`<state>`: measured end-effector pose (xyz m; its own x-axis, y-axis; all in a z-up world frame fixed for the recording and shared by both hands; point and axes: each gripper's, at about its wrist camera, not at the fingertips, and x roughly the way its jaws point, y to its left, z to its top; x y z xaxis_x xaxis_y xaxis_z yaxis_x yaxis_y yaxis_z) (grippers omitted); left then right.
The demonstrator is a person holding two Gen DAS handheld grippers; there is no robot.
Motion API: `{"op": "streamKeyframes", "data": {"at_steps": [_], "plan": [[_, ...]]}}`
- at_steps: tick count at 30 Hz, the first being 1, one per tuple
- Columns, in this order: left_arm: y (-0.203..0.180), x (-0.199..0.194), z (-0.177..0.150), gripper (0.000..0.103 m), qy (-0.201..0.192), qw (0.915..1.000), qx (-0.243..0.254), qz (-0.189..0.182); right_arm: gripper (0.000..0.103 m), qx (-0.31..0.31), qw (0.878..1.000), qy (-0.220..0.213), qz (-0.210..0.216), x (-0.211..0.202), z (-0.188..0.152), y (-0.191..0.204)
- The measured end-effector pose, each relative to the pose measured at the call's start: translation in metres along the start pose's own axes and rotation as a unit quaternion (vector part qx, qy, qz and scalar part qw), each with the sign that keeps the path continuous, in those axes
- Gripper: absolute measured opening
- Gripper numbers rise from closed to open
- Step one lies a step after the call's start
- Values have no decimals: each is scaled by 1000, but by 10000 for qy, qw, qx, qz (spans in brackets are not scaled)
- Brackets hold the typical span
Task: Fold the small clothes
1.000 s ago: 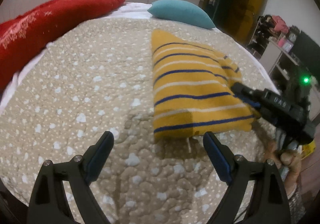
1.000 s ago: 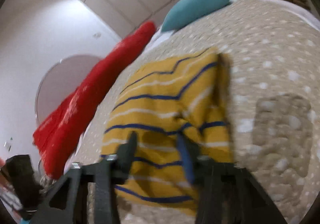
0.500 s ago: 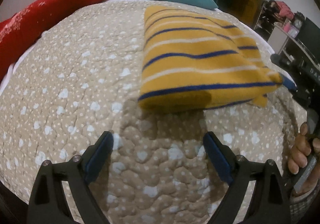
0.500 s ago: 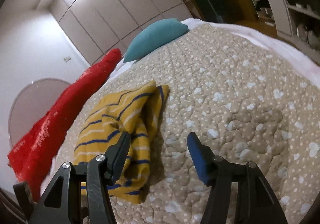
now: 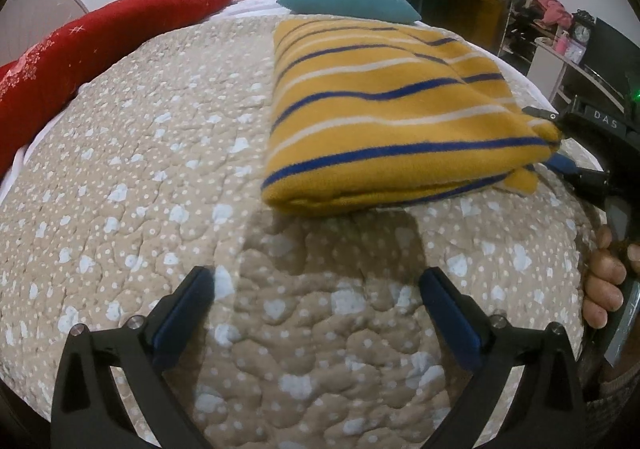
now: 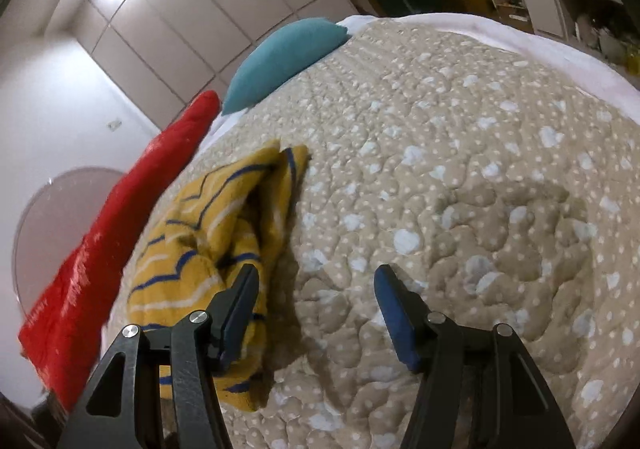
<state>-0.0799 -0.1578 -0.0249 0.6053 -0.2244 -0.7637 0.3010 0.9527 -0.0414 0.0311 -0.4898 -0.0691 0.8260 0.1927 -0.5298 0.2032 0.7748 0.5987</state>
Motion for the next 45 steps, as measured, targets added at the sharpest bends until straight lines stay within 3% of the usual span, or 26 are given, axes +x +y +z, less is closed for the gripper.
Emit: {"op": "streamKeyframes", "data": {"at_steps": [6,14,45], "plan": [[2,-2,-3,103,23,9999,22,-100,65,-343,9988,-76,-338,-18,-28,7],[-4,-6,-1,103,257,9996,92,44,69,-1227,9825,-257,-1377,-18,-56,39],[-6,-12,-8,103,188,9997,77,128,75,-1281,9814,-301,-1397,-15,-58,39]]}}
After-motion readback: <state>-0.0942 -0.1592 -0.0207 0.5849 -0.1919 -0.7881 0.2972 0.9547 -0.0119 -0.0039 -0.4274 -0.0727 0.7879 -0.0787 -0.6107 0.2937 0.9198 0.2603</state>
